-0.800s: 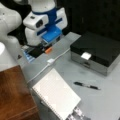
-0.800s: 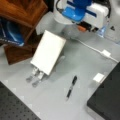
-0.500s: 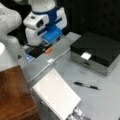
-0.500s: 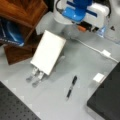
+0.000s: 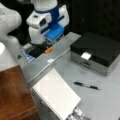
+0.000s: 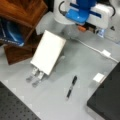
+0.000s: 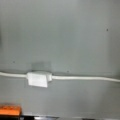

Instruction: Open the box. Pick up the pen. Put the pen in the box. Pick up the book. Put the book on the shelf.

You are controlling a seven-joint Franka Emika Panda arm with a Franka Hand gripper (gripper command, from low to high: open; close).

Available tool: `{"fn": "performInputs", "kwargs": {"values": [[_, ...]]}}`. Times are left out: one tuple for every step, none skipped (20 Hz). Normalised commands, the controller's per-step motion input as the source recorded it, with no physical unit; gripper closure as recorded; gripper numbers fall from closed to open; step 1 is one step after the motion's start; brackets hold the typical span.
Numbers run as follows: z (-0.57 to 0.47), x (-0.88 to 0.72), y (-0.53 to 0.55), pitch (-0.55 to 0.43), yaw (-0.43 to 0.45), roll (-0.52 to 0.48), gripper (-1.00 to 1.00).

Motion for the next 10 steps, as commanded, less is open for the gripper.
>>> {"fn": "performInputs", "kwargs": {"values": [[-0.09, 0.20, 0.35, 0.080, -0.109, 0.050, -1.00], [-0.09, 0.22, 0.34, 0.103, -0.124, 0.049, -1.00], [-0.08, 0.23, 0.32, 0.106, -0.128, 0.048, -1.00], [-0.06, 0.24, 0.32, 0.144, -0.128, 0.061, -1.00], [-0.05, 0.26, 0.32, 0.144, -0.115, 0.094, -1.00], [-0.03, 0.28, 0.33, 0.146, -0.063, 0.120, -1.00], [-0.02, 0.30, 0.34, 0.187, 0.015, 0.170, -1.00], [-0.01, 0.33, 0.34, 0.177, 0.041, 0.239, -1.00], [0.00, 0.33, 0.32, 0.170, 0.044, 0.256, -1.00], [0.02, 0.34, 0.30, 0.169, 0.038, 0.338, -1.00]]}}
